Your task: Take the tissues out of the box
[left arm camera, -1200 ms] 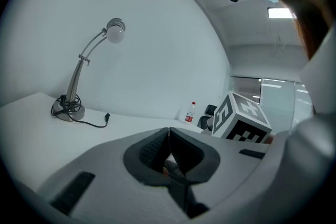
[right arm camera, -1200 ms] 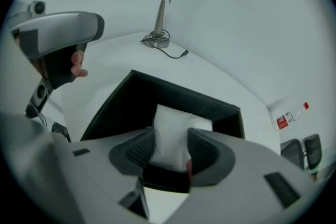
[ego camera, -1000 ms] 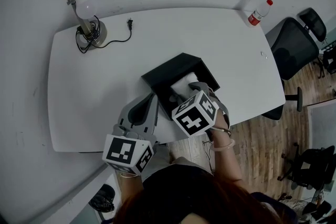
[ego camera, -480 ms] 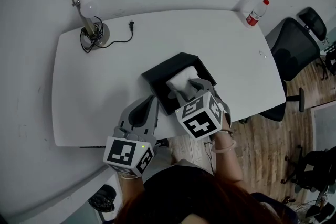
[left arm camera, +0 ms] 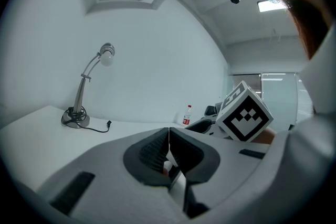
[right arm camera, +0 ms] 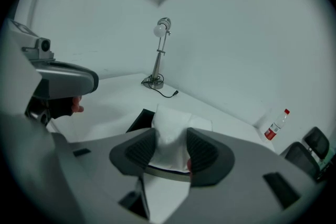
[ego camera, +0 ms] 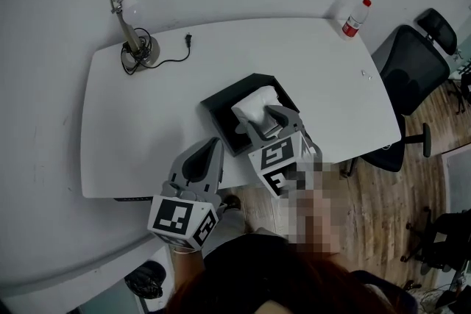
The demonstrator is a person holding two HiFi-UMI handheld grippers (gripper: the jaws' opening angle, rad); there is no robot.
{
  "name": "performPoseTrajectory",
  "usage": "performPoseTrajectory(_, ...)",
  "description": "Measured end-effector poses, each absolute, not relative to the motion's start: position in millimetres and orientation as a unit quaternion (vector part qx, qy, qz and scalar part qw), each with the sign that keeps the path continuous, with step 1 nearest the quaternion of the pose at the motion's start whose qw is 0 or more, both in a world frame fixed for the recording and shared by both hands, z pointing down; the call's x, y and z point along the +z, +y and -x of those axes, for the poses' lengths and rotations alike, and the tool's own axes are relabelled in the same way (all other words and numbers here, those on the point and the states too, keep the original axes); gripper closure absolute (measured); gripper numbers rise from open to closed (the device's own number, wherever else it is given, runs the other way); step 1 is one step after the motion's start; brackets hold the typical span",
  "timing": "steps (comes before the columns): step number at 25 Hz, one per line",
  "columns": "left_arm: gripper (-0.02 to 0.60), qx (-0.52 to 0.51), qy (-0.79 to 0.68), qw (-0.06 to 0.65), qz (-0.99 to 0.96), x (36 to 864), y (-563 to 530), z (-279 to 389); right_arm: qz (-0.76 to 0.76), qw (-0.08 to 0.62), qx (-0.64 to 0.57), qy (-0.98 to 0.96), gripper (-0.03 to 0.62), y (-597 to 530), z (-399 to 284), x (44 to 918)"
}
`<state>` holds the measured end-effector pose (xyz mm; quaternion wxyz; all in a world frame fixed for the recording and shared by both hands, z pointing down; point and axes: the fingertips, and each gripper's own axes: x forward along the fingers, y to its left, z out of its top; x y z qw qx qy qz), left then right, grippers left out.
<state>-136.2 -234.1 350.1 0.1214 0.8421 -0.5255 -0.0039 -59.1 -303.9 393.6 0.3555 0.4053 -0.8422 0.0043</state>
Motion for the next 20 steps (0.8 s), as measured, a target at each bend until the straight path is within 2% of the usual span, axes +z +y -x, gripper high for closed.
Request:
performPoseTrajectory(13, 0.560, -0.004, -0.529, 0.095, -0.844, 333, -195, 127, -0.434, 0.257, -0.022, -0.863, 0.398, -271, 53, 352)
performPoseTrajectory(20, 0.560, -0.005, -0.528, 0.082, -0.845, 326, -171, 119, -0.435, 0.227, -0.036, -0.871, 0.398, -243, 47, 337)
